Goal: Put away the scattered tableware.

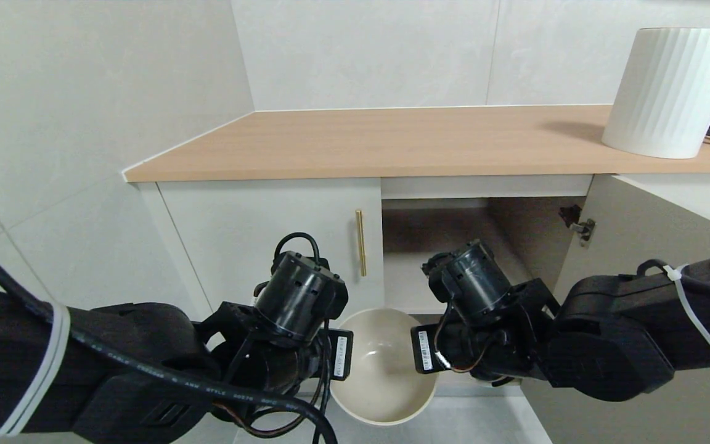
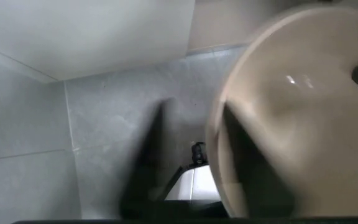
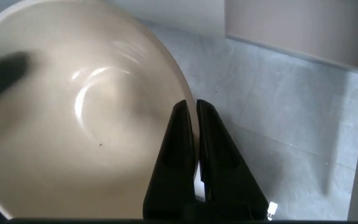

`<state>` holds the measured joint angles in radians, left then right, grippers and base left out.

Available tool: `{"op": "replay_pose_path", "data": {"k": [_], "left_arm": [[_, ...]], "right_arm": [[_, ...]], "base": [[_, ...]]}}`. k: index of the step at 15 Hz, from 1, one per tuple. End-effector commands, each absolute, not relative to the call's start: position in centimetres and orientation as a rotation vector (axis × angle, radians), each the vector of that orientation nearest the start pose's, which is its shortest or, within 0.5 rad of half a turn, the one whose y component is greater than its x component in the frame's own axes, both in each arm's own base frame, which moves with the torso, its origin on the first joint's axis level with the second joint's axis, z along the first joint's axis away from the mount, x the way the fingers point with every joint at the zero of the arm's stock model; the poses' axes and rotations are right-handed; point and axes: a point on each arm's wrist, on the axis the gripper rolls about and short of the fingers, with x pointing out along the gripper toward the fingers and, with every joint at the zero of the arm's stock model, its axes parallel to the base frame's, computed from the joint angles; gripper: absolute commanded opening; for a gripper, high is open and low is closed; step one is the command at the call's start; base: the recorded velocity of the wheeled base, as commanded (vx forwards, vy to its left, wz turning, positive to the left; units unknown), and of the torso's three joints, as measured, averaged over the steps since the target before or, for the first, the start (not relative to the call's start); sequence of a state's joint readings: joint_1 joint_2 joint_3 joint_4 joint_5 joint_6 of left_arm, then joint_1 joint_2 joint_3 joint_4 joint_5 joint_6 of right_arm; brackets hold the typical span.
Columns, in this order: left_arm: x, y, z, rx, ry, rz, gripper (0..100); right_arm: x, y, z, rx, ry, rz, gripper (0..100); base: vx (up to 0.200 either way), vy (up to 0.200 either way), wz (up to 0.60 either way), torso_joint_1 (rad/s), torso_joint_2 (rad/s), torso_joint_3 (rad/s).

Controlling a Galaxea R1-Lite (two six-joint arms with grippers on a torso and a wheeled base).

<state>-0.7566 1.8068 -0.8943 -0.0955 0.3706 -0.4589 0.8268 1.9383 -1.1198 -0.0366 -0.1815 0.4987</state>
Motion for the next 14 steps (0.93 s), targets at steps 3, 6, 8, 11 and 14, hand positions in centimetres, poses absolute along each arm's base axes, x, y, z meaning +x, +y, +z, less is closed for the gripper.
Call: {"op": "replay_pose_path", "data": {"k": [3, 6, 8, 11, 14], "left_arm": [[22.8, -20.4, 13.0, -0.007, 0.741, -0.195, 100], [22.9, -20.3, 13.1, -0.014, 0.736, -0.190, 100], [23.0, -20.4, 13.1, -0.025, 0.721, -0.195, 100], [23.0, -20.4, 13.0, -0.026, 0.719, -0.195, 100], [23.0, -20.4, 13.1, -0.029, 0.718, -0.195, 100]], "right_arm": [[24.6, 25.8, 13.3, 0.088, 0.811, 0.410, 0], [28.2, 24.1, 12.9, 0.170, 0.749, 0.300, 0], [31.3, 22.5, 11.8, 0.254, 0.675, 0.216, 0], [35.3, 20.8, 9.2, 0.298, 0.614, 0.124, 0], [38.9, 18.5, 7.7, 0.318, 0.576, 0.001, 0]], "base": [[0.000, 0.000, 0.00, 0.000, 0.00, 0.000], [0.000, 0.000, 0.00, 0.000, 0.00, 0.000], [0.000, 0.000, 0.00, 0.000, 0.00, 0.000], [0.000, 0.000, 0.00, 0.000, 0.00, 0.000], [0.000, 0.000, 0.00, 0.000, 0.00, 0.000]]}}
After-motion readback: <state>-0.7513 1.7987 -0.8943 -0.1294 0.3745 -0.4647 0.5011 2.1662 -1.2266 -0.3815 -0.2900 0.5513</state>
